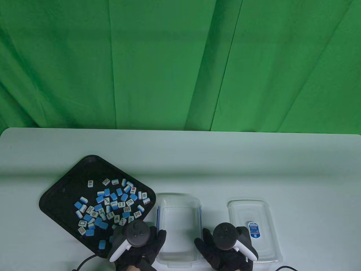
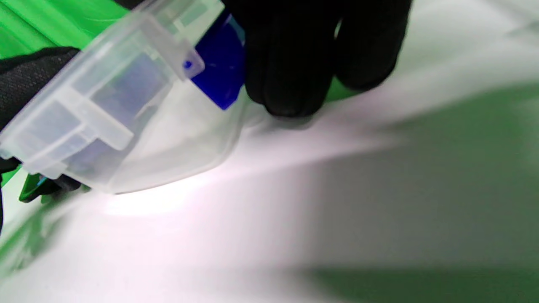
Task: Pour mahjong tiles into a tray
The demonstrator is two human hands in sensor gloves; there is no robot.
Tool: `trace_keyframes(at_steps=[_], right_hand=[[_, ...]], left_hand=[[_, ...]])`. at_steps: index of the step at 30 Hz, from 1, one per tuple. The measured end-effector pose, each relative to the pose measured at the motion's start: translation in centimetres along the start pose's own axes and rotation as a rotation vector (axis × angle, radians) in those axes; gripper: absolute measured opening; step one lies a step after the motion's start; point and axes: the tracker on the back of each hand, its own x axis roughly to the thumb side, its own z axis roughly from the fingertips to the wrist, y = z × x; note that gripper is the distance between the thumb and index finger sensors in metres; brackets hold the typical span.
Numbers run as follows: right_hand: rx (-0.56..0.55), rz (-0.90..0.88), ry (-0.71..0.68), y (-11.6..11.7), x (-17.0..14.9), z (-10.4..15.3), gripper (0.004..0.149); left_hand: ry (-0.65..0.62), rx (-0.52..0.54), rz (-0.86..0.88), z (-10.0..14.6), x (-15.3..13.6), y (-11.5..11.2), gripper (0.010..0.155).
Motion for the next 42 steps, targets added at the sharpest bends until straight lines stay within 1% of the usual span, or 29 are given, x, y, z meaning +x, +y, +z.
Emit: trace_keyframes(at_steps=[26, 28, 29, 31, 32, 33, 35, 37, 38, 39, 40, 42], right_hand=[[0.015, 0.019, 0.013, 0.1, 0.1, -0.1, 0.076], [0.017, 0.019, 0.02, 0.1, 0.1, 0.0, 0.076], [0.022, 0.02, 0.028, 0.0, 0.0, 0.0, 0.078], [0.036, 0.012, 0.048, -0.8, -0.1, 0.7, 0.082], [0.024, 0.008, 0.053, -1.3, -0.1, 1.1, 0.082], [-0.022, 0.008, 0.054, -2.2, -0.2, 1.8, 0.082], [-0.151, 0.022, 0.088, -3.9, -0.6, 3.1, 0.081], [-0.289, 0.054, 0.156, -5.6, -1.8, 4.2, 0.081], [-0.329, 0.06, 0.186, -6.3, -2.5, 4.6, 0.081], [-0.366, 0.054, 0.224, -7.0, -3.5, 5.0, 0.081], [-0.376, 0.049, 0.235, -7.2, -3.8, 5.1, 0.081], [-0.401, 0.031, 0.286, -8.1, -6.2, 5.6, 0.08]], left_hand=[[0.024, -0.021, -0.02, -0.1, 0.0, -0.2, 0.075], [0.044, -0.012, -0.031, 0.0, 0.0, -0.2, 0.076], [0.081, 0.002, -0.044, 0.3, 0.1, 0.0, 0.077], [0.103, 0.062, -0.082, 1.1, 0.6, 0.7, 0.082], [0.104, 0.096, -0.102, 1.6, 1.0, 1.2, 0.082], [0.108, 0.128, -0.117, 2.1, 1.3, 1.7, 0.083], [0.098, 0.198, -0.167, 3.0, 2.0, 2.6, 0.083], [0.057, 0.281, -0.21, 3.8, 2.7, 3.5, 0.082], [0.013, 0.303, -0.203, 4.2, 3.0, 3.8, 0.08], [-0.036, 0.321, -0.153, 4.8, 3.5, 4.2, 0.079], [-0.066, 0.323, -0.116, 5.1, 3.9, 4.3, 0.077], [-0.18, 0.305, -0.022, 5.9, 5.4, 4.6, 0.076]])
